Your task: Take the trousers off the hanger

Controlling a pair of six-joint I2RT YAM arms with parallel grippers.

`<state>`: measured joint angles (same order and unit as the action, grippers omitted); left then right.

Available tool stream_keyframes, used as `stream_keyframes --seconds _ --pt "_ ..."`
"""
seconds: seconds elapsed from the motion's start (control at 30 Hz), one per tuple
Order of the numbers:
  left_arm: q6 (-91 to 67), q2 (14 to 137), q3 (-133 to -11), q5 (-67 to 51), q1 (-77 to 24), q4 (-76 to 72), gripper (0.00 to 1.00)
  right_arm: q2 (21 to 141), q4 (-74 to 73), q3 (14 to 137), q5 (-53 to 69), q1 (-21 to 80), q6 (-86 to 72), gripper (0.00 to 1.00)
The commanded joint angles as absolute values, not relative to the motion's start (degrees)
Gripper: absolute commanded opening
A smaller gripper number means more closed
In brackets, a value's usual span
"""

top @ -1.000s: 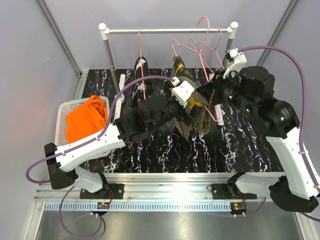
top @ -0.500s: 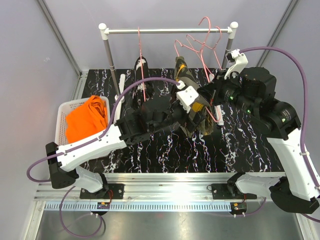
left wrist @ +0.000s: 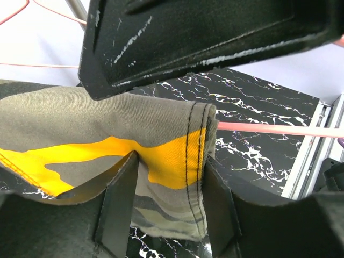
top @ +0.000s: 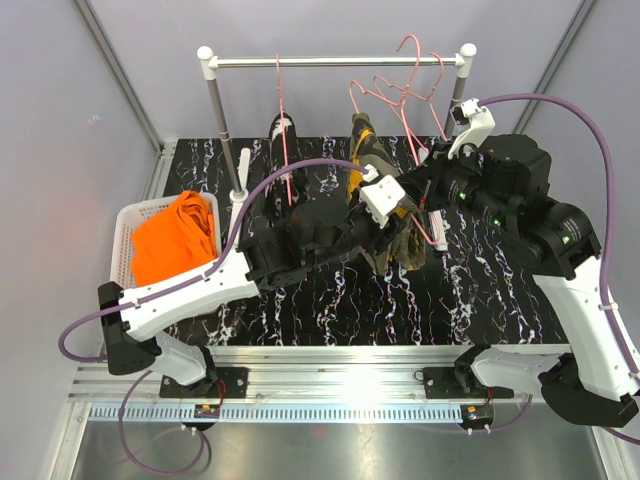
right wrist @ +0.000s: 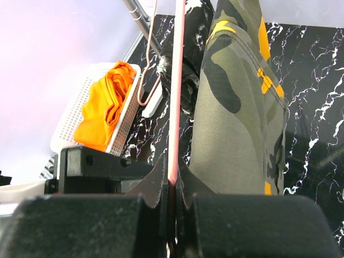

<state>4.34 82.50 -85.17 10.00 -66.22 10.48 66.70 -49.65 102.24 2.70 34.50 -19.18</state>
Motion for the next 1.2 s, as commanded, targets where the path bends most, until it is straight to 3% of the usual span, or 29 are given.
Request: stream_keyframes --seconds 0.0,0.07,0.1,0.13,0.47,0.93,1.17 --pt "5.54 81.83 -87.89 12.65 -66.18 8.96 0.47 64.34 -38.14 104.5 4.57 34.63 -19.16 0.0" --pt "6.06 81.65 -88.15 12.75 -66.18 9.66 0.49 64.16 -38.14 104.33 4.31 34.63 -18.9 0.0" --pt "6.24 81.48 -88.15 12.57 -66.18 9.84 0.6 64.16 -38.14 104.41 3.96 34.63 -18.72 0.0" --pt "6.33 81.47 -88.15 12.39 -66.18 10.1 0.62 64.33 -38.32 104.59 3.61 34.72 -18.55 0.0" --pt "8.35 81.3 -87.98 12.4 -66.18 11.33 0.59 64.77 -39.55 105.29 3.16 34.63 -17.58 0.0" --pt "10.46 80.68 -87.01 12.04 -66.09 12.31 0.63 66.53 -41.48 106.0 2.55 34.63 -16.17 0.0" --pt "8.88 81.38 -86.31 19.31 -66.18 7.57 0.67 66.27 -40.52 105.12 6.14 34.54 -18.27 0.0"
